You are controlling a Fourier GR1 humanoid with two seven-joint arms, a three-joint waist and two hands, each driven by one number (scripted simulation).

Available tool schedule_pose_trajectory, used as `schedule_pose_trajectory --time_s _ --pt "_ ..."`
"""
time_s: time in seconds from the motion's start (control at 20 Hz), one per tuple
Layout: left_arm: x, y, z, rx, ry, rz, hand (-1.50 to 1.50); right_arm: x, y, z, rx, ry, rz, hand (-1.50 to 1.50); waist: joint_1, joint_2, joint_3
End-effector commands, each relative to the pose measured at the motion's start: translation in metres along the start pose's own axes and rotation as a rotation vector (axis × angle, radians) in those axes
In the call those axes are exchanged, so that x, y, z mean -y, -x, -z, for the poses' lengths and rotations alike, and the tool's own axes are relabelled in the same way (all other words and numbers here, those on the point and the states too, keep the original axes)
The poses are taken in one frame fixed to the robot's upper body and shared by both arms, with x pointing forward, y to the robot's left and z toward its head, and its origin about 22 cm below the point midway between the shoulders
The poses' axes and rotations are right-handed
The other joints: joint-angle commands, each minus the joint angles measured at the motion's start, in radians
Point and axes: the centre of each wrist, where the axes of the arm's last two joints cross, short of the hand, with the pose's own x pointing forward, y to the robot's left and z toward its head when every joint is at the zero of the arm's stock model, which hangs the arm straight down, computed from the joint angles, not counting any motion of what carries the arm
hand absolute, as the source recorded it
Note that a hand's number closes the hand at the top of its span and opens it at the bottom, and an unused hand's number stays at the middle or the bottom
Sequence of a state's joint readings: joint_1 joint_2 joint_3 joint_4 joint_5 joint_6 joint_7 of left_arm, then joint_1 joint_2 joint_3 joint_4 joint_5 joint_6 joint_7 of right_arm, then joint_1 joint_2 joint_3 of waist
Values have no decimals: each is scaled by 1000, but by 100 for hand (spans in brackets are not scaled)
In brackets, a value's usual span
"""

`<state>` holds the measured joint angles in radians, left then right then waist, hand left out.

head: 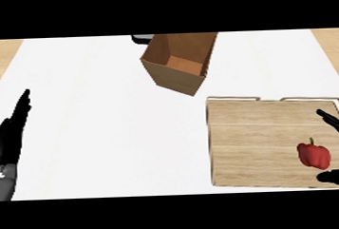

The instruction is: Pick the bell pepper from the tray and place it in the cardboard box

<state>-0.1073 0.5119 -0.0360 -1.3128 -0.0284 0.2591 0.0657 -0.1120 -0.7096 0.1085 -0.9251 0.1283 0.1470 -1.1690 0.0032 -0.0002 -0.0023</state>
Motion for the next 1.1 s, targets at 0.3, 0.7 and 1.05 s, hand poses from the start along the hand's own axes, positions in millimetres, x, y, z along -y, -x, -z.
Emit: schedule_pose_trajectory --time_s 0.3,0.7,1.05 --pt "-4 -1 4 8 1 -2 0 -11 4 -28 190 -70 75 -150 5 4 5" --pt "-8 16 -9 -11 6 13 0 -35 8 16 116 -80 68 -150 9 1 4" --pt "-8 4 1 21 2 4 0 -37 13 36 122 169 -14 150 5 3 4"
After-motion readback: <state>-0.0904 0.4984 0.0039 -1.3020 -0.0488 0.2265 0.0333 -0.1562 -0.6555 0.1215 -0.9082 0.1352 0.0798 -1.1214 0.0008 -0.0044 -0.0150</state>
